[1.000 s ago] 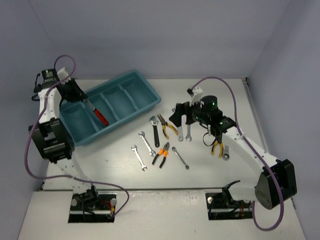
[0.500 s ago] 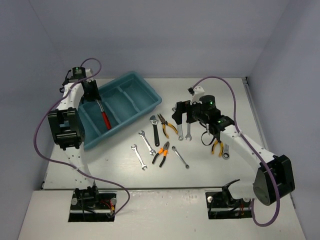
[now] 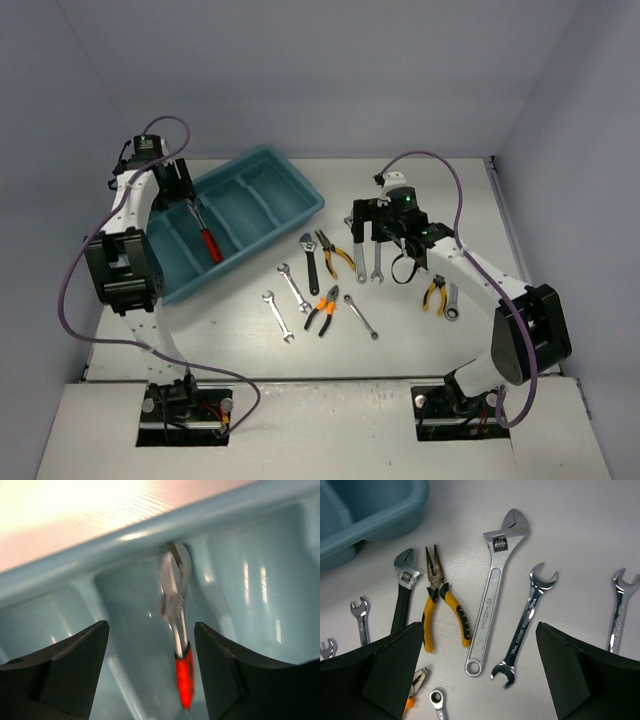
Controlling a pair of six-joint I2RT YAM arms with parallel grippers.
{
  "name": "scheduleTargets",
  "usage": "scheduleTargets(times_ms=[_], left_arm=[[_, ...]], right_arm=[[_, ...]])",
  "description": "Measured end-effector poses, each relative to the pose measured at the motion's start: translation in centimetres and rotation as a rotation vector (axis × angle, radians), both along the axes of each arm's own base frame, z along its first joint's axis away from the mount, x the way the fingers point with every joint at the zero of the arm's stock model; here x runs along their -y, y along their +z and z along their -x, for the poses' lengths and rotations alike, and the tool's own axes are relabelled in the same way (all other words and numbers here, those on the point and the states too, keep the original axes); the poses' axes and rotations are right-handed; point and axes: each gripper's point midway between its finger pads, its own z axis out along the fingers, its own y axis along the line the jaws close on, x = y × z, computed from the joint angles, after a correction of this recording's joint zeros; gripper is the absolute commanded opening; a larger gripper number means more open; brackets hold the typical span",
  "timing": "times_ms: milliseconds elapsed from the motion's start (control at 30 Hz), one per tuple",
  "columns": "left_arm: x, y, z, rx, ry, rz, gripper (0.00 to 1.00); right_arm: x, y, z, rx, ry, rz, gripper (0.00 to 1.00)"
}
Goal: Sort the tools into containers
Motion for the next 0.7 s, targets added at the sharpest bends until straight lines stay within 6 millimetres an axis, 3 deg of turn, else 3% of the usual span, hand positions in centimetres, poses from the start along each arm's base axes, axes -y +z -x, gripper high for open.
scheduleTargets(times_ms=[133, 267, 433, 567, 633, 700], left_arm=[[0.8, 3.7, 1.0, 0.076, 0.016, 0.031, 0.69], [2.2, 8.2, 2.9, 0.172, 0.032, 0.075, 0.73], [6.5, 13.0, 6.4, 0.28, -0.03, 0.116, 0.74], [10.7, 13.9, 10.1, 0.301, -0.118, 0.154, 0.74], [12.0, 13.8, 11.8, 0.306, -0.154, 0.171, 0.85], [12.5, 12.9, 13.7, 0.289, -0.167, 0.183, 0.85]], right_arm=[[0.1, 0.0, -2.0, 0.006, -0.047, 0.024, 0.73], [-0.4, -0.5, -4.3, 0.005, -0.076, 0.042, 0.7], [-0.5, -3.5, -6.2, -0.046, -0.119, 0.084, 0.7], [-0.5, -6.7, -7.0, -0.106, -0.142, 0.125, 0.69], [-0.6, -8.1, -7.2, -0.135, -0.146, 0.146, 0.68], [-0.7, -9.1, -7.4, -0.154, -0.148, 0.159, 0.65]])
